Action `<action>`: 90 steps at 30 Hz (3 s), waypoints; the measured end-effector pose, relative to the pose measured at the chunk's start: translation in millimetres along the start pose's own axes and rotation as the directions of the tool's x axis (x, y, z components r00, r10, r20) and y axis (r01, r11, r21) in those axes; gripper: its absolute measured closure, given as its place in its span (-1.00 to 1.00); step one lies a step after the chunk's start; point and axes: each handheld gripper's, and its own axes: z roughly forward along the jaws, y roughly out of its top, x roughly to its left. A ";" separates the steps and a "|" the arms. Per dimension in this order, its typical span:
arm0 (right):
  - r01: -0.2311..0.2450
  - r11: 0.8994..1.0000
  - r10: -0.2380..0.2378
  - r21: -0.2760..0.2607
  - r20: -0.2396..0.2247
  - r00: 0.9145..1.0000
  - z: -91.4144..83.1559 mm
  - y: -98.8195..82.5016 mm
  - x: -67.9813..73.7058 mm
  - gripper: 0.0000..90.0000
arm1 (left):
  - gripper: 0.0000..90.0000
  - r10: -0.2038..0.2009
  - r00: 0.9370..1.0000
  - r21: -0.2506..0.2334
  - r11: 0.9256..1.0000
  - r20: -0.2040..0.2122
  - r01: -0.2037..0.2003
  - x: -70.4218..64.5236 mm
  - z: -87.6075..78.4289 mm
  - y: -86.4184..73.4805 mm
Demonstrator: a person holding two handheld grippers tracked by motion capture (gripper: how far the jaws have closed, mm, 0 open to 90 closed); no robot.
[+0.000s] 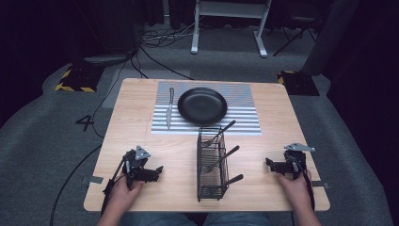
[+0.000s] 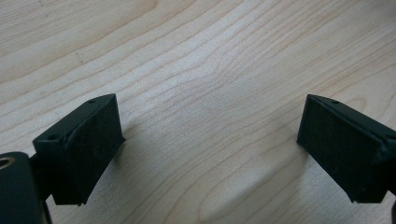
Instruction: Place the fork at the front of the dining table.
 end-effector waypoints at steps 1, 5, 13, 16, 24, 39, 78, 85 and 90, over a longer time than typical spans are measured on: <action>0.002 1.000 -0.002 -0.001 -0.005 1.000 -0.9 -0.6 0.2 -0.94 | -0.85 0.000 1.000 0.000 1.000 0.000 0.000 0.0 0.0 0.0; 0.018 0.999 -0.019 -0.035 -0.025 1.000 -7.7 -4.5 0.6 -0.53 | -0.85 0.000 1.000 0.000 1.000 0.000 0.000 0.0 0.0 0.0; 0.039 0.998 -0.041 -0.051 -0.047 0.998 -15.9 -9.8 3.4 -0.19 | -0.85 0.000 1.000 0.000 1.000 0.000 0.000 0.1 0.0 0.1; 0.038 0.999 -0.035 0.020 -0.130 0.991 -23.2 -3.3 7.1 0.06 | -0.85 0.001 1.000 0.000 1.000 0.001 -0.001 0.1 0.0 0.1; 0.051 0.999 -0.049 0.006 -0.186 0.981 -56.7 5.8 16.1 0.08 | -0.85 0.002 1.000 0.001 1.000 0.004 -0.002 0.4 0.0 0.2; 0.138 0.989 -0.148 -0.056 -0.270 0.951 -105.2 9.2 33.0 0.09 | -0.85 0.001 1.000 0.001 1.000 0.004 -0.001 0.5 0.0 0.2; 0.249 0.954 -0.299 -0.166 -0.460 0.836 -156.9 57.6 145.7 0.17 | -0.85 0.001 1.000 0.001 1.000 0.003 -0.001 0.4 0.0 0.1; 0.269 0.948 -0.318 -0.170 -0.511 0.798 -151.0 58.9 156.8 0.17 | -0.85 0.001 1.000 0.001 1.000 0.003 -0.001 0.4 0.0 0.1; 0.258 0.953 -0.302 -0.158 -0.543 0.784 -143.7 58.8 161.6 0.22 | -0.85 0.001 1.000 0.001 1.000 0.003 -0.001 0.4 0.0 0.1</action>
